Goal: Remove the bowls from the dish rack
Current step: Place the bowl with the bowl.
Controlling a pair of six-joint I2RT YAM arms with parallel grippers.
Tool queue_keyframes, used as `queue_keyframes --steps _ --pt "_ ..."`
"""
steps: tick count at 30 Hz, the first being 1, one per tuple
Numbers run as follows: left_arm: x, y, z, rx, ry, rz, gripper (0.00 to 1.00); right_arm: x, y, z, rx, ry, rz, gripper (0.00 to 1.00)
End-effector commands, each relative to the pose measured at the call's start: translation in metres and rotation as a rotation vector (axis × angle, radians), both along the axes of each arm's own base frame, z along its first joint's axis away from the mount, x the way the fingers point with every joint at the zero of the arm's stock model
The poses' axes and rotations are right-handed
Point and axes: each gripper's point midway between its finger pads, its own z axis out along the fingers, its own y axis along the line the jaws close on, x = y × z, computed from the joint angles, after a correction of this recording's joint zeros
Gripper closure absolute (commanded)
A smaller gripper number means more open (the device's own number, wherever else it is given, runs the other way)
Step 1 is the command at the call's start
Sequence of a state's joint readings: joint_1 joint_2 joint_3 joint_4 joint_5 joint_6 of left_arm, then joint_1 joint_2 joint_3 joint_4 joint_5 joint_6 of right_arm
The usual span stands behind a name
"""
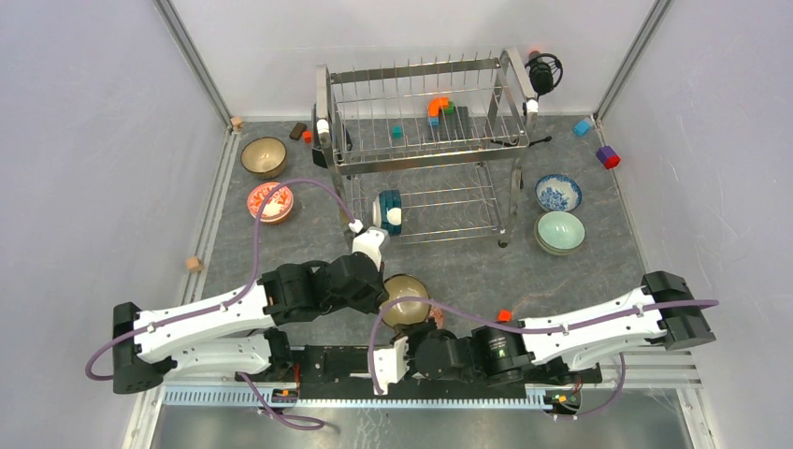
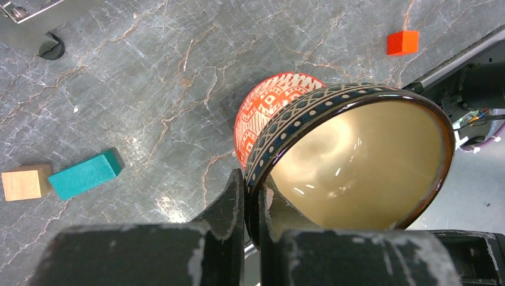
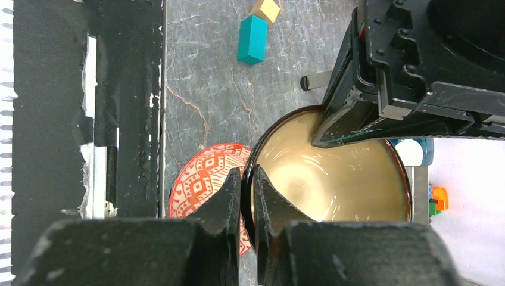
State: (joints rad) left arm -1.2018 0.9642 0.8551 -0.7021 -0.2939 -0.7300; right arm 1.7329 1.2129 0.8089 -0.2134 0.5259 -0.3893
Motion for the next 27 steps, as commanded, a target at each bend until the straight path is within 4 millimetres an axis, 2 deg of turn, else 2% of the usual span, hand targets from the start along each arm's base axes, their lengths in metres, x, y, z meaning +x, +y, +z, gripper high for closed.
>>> queue_keyframes --steps 1,7,9,13,15,18,20,22,25,27 --pt "0.006 0.011 0.000 0.038 -0.034 0.021 0.98 0.003 0.009 0.032 0.115 0.010 -0.048 0.96" --pt "0.012 0.019 0.004 0.019 -0.067 0.074 0.98 -0.004 0.011 0.042 0.197 0.088 -0.057 0.43" --pt "0.015 0.024 0.006 0.014 -0.082 0.100 0.98 -0.005 0.011 0.049 0.226 0.118 -0.061 0.30" --pt "0.023 0.041 0.013 0.038 -0.127 0.164 0.98 -0.010 0.006 0.065 0.279 0.178 -0.061 0.12" --pt "0.027 0.057 0.022 0.065 -0.162 0.203 0.98 -0.011 0.000 0.073 0.315 0.205 -0.059 0.10" --pt "0.037 0.097 0.034 0.155 -0.242 0.319 0.98 -0.009 -0.011 0.079 0.356 0.220 -0.056 0.10" --pt "0.042 0.122 0.039 0.223 -0.289 0.397 0.98 -0.007 -0.019 0.076 0.361 0.214 -0.062 0.10" --pt "0.044 0.139 0.045 0.268 -0.319 0.447 0.98 -0.004 -0.025 0.072 0.368 0.208 -0.075 0.10" --pt "0.048 0.157 0.053 0.325 -0.348 0.503 0.98 -0.003 -0.030 0.065 0.376 0.215 -0.081 0.10" --pt "0.052 0.155 0.052 0.342 -0.344 0.498 0.98 -0.002 -0.031 0.061 0.379 0.218 -0.087 0.10"
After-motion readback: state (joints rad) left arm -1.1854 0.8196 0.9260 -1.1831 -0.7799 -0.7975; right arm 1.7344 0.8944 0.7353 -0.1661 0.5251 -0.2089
